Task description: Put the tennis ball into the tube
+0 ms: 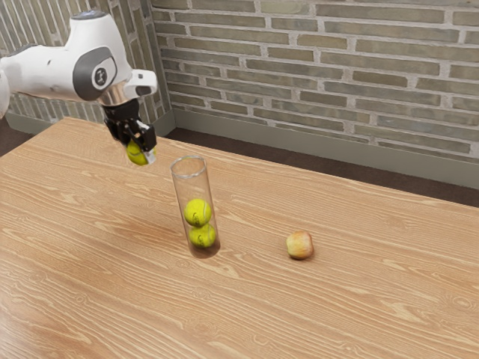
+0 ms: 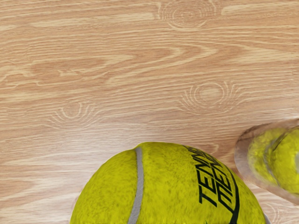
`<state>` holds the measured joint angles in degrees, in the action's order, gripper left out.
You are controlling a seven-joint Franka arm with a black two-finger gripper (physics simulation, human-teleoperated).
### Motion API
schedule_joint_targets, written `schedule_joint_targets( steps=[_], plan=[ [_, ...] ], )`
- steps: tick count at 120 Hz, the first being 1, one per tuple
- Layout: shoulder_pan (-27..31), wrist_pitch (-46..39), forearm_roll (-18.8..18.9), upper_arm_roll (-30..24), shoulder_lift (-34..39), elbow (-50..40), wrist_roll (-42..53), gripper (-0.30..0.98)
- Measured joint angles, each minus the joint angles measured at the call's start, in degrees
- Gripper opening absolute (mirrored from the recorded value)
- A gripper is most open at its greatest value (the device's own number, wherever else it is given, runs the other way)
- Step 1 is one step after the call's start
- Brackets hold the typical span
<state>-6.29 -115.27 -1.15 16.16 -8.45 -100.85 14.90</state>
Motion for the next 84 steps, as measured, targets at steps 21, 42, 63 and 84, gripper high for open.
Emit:
schedule_joint_targets(
  steps=[21,42,63,84],
  plan=[
    [-0.31,3.88,0.91,-5.14,0.05,4.38,-1.52,0.03],
    [-0.05,6.21,0.68,-6.88,0.82,5.00,-2.46,0.09],
    [-1.57,8.36,1.28,-9.36,2.39,5.76,-3.60,0.06],
    [-3.34,10.37,2.01,-9.69,3.37,5.26,-5.10,-0.04]
  ],
)
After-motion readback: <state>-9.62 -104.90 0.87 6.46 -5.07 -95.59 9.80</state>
